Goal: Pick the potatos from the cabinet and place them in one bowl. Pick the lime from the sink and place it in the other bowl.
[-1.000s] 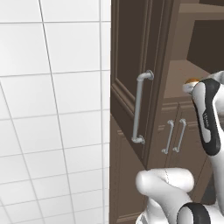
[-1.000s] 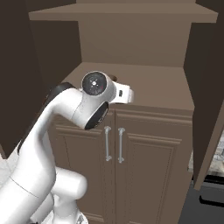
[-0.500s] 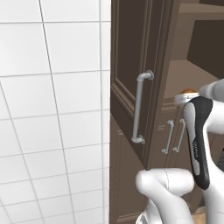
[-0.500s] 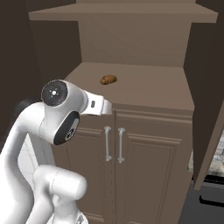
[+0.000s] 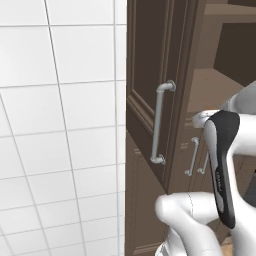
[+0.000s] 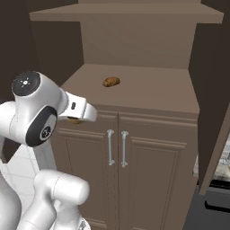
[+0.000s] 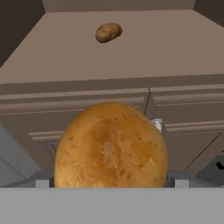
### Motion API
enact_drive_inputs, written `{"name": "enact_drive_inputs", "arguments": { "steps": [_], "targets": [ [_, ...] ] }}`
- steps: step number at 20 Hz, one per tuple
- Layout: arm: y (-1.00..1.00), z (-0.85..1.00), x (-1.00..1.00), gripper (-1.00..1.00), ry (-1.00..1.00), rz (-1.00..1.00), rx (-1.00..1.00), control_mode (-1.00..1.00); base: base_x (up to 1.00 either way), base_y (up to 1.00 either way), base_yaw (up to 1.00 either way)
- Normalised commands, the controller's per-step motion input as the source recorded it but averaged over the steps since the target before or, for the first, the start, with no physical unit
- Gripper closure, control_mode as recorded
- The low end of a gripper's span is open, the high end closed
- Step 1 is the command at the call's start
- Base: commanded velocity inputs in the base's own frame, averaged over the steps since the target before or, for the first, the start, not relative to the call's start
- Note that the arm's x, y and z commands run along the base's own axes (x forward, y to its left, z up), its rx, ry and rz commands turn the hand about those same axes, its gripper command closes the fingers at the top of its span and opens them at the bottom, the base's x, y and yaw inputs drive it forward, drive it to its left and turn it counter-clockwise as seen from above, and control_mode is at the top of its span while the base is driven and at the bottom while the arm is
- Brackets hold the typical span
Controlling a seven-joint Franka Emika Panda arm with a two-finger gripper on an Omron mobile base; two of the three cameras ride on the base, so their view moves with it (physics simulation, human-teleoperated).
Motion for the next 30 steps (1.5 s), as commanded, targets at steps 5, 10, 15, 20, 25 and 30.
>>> {"name": "enact_drive_inputs", "arguments": {
  "steps": [5,10,15,20,25,30],
  "targets": [
    [0.05,0.00,-0.42,1.00,0.08,0.00,0.00,-1.00,0.00,0.00,0.00],
    [0.00,0.00,-0.36,1.00,0.00,0.00,0.00,-1.00,0.00,0.00,0.00],
    [0.00,0.00,-0.18,1.00,0.00,0.00,0.00,-1.00,0.00,0.00,0.00],
    [0.06,0.00,0.00,1.00,0.00,0.00,-0.03,-1.00,0.00,0.00,0.00],
    [0.03,0.00,0.00,1.00,0.00,0.00,-0.04,-1.00,0.00,0.00,0.00],
    [0.00,0.00,0.00,1.00,0.00,0.00,0.00,-1.00,0.00,0.00,0.00]
  ]
}}
